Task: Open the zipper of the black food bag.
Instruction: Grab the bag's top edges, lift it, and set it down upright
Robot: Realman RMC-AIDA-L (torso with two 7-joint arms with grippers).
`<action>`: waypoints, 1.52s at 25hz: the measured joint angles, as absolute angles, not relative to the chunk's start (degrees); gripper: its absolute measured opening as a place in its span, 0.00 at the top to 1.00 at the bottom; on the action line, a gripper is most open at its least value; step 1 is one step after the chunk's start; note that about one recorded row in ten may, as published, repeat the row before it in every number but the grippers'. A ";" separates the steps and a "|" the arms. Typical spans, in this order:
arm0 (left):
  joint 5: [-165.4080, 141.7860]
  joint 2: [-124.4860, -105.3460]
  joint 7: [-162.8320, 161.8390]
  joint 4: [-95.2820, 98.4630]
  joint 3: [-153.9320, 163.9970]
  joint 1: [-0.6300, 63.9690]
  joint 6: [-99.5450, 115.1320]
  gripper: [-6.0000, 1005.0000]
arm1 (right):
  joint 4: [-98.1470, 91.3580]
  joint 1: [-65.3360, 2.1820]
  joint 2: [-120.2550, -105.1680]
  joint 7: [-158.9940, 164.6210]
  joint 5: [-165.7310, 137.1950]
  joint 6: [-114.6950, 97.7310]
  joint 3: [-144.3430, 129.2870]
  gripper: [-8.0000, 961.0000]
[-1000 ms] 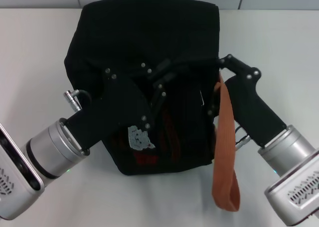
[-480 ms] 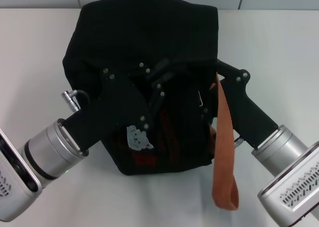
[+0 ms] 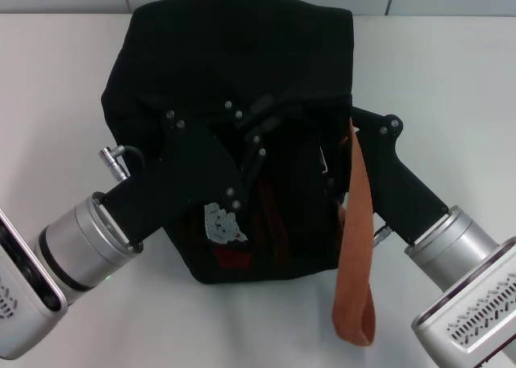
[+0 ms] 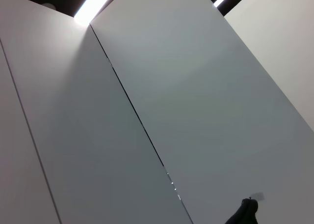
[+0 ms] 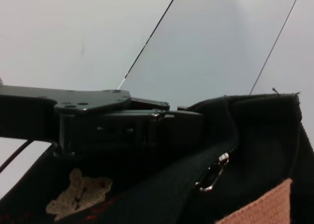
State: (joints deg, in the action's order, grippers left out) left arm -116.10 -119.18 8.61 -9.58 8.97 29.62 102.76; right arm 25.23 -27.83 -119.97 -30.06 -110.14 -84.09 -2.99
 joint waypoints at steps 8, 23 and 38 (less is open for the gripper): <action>-116.10 -119.18 8.61 -9.58 8.96 29.56 102.76 0.91 | 25.25 -27.79 -119.97 -30.11 -109.87 -84.12 -2.43 0.92; -116.14 -119.18 8.61 -9.65 8.67 29.53 102.78 0.91 | 24.54 -21.13 -119.97 -29.73 -109.65 -78.22 -0.11 0.99; -115.63 -119.18 7.87 -10.81 6.58 29.11 103.01 0.91 | 20.50 -11.64 -119.86 -23.19 -109.49 -87.13 -0.37 0.99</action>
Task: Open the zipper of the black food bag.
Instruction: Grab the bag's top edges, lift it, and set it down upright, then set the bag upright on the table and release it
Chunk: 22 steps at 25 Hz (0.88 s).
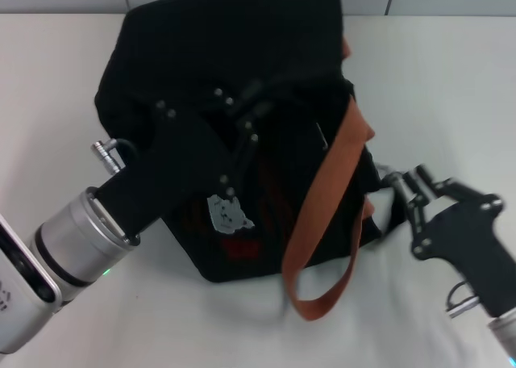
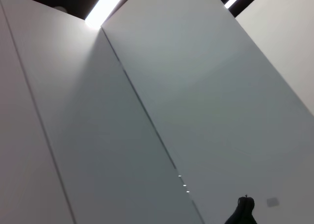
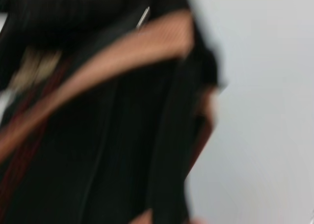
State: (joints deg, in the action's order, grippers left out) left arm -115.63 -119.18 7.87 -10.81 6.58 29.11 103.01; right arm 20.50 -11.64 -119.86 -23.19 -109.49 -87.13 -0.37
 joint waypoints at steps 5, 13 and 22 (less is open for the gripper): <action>-115.56 -119.18 3.69 -13.73 -1.31 23.61 102.35 0.91 | 19.43 -11.34 -119.54 -16.68 -109.46 -94.74 -0.37 0.89; -115.46 -118.95 -21.47 -10.47 -14.05 14.36 95.37 0.91 | 16.66 -12.07 -119.46 -8.23 -109.59 -96.82 -0.52 0.56; -116.05 -119.17 -22.56 -11.27 -6.54 16.89 90.89 0.91 | 12.26 -13.16 -119.42 3.13 -109.82 -101.12 -0.63 0.43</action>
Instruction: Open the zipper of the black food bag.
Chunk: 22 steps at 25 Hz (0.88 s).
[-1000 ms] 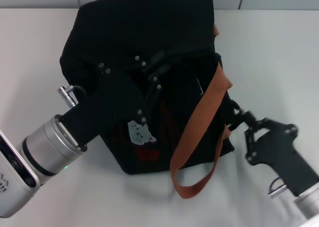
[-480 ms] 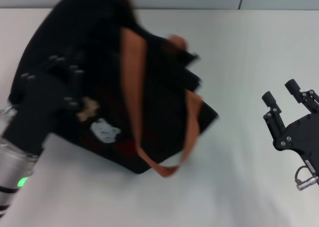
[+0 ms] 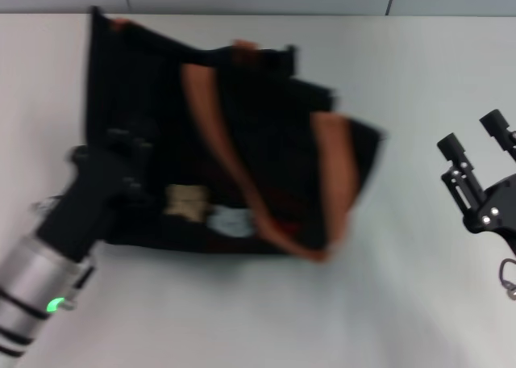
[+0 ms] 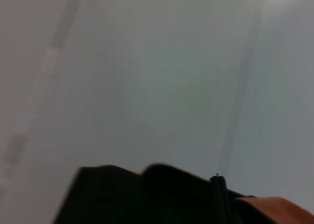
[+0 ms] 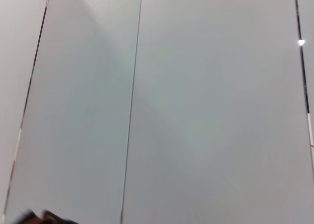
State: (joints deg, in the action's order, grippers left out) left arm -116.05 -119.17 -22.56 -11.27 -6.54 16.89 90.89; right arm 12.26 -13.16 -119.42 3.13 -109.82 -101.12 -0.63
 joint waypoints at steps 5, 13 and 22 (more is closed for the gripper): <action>-116.23 -119.21 -22.00 -13.55 -0.21 22.77 86.90 0.91 | 8.61 -13.47 -119.39 9.75 -109.86 -103.27 -0.62 0.43; -120.13 -119.03 -19.39 -11.26 2.96 25.85 87.39 0.87 | 4.55 -13.04 -119.35 14.93 -109.87 -105.84 -0.61 0.42; -120.67 -118.57 -23.47 -0.18 2.99 23.42 98.74 0.82 | 2.72 -12.94 -119.28 16.60 -109.96 -108.76 -0.61 0.42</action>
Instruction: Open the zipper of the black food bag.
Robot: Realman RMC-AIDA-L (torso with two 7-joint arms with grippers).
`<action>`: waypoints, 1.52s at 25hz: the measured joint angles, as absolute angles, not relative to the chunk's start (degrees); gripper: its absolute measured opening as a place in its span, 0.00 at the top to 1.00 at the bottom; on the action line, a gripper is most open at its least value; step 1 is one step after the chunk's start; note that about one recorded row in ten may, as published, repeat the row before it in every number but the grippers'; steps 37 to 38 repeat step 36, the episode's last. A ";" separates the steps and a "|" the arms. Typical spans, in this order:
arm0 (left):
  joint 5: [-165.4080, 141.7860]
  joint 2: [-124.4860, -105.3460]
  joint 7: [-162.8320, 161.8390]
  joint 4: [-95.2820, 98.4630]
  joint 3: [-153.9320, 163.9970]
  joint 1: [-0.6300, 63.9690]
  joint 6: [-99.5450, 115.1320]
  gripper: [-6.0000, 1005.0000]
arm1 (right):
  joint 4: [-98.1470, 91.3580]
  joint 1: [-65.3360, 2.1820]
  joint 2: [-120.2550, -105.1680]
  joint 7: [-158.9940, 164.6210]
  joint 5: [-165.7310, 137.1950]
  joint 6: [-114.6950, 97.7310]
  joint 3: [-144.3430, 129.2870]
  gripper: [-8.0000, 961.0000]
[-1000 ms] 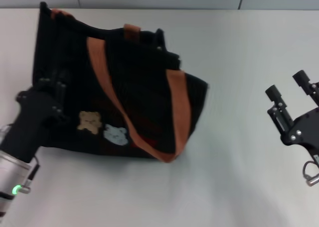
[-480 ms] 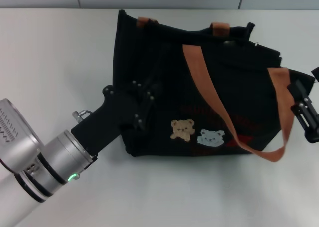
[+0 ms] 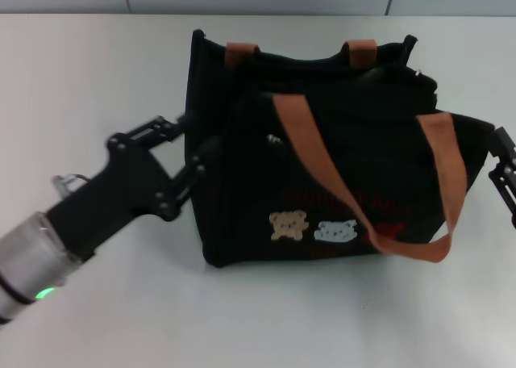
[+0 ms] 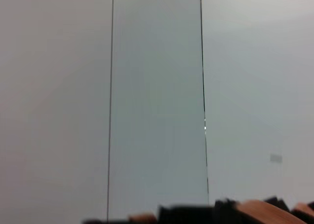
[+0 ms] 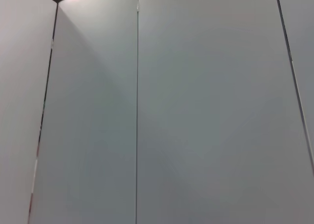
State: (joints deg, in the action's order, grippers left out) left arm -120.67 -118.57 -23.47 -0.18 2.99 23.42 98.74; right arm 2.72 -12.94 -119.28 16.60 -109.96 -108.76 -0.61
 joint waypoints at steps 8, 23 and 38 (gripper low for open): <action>-122.71 -118.22 -34.06 16.40 9.41 21.87 113.88 0.44 | -9.02 -14.72 -119.24 30.60 -114.47 -116.31 -5.82 0.40; -122.96 -118.55 -43.58 23.32 29.10 23.42 112.92 0.20 | -26.62 -18.26 -119.19 50.19 -119.76 -117.39 -25.73 0.12; -122.43 -118.69 -42.98 23.05 28.99 23.39 113.24 0.20 | -25.91 -18.46 -119.36 49.50 -119.29 -116.71 -25.43 0.12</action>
